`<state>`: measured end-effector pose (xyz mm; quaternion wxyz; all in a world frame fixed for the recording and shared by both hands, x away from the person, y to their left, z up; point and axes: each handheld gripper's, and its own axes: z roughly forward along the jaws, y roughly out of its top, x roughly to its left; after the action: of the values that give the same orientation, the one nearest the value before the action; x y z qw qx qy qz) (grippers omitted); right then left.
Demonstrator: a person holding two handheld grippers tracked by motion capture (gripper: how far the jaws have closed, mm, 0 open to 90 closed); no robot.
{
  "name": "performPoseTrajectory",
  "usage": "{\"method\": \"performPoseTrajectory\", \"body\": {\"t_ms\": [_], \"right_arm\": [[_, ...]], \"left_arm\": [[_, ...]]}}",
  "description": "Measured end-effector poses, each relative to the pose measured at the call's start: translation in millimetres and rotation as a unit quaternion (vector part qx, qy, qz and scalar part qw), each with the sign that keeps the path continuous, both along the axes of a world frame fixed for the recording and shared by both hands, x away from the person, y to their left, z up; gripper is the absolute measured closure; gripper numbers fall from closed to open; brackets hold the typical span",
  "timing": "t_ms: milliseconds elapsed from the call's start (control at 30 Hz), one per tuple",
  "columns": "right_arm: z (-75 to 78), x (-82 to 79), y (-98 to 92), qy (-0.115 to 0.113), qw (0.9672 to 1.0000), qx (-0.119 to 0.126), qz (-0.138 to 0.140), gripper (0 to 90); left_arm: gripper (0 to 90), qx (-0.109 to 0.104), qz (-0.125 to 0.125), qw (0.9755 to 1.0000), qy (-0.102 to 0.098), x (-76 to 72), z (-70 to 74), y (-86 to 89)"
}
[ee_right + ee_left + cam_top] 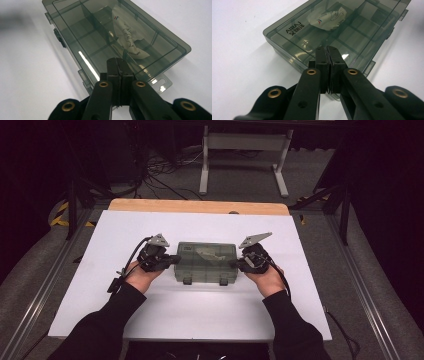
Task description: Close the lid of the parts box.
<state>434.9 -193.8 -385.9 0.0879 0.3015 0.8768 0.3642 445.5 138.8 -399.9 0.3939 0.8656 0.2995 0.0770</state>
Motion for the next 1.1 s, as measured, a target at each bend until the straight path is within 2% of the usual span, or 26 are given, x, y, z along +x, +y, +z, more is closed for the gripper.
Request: {"method": "performPoseTrajectory", "body": {"t_ms": [267,333,500,833,900,933,967,1100], "right_arm": [[-4.9,-2.9,-2.0,0.003,1.0000,-0.004,-0.005,90.0],[-6.2,-3.2,-2.2,0.005,0.9999,-0.007,-0.006,90.0],[-8.5,-3.8,-1.6,0.010,0.9999,-0.008,-0.005,90.0],[-13.1,-4.9,0.0,0.010,0.9999,-0.007,-0.004,90.0],[-13.6,-5.2,-0.3,0.010,0.9999,-0.009,-0.005,90.0],[-14.9,-5.1,0.5,0.010,0.9998,-0.015,-0.004,90.0],[-16.5,-5.6,1.6,0.011,0.9997,-0.019,-0.004,90.0],[-17.6,-6.3,2.1,0.006,0.9998,-0.020,-0.004,90.0]], "left_arm": [[87.8,0.008,-0.002,1.0000,-0.002,-1.2,-4.5,-0.8],[87.7,0.007,-0.002,1.0000,0.006,-1.8,-6.5,-0.2],[87.4,0.013,-0.004,0.9999,0.005,-2.3,-7.9,0.0],[87.1,0.010,-0.004,0.9999,0.004,-2.2,-10.7,0.1],[87.1,0.018,-0.006,0.9998,0.011,-2.5,-12.6,-1.1],[87.1,0.018,-0.009,0.9998,0.005,-2.8,-14.7,-1.5],[87.1,0.015,-0.009,0.9998,0.006,-3.6,-15.2,-1.9],[87.4,0.020,-0.008,0.9998,0.000,-4.6,-14.9,-2.9]]}}
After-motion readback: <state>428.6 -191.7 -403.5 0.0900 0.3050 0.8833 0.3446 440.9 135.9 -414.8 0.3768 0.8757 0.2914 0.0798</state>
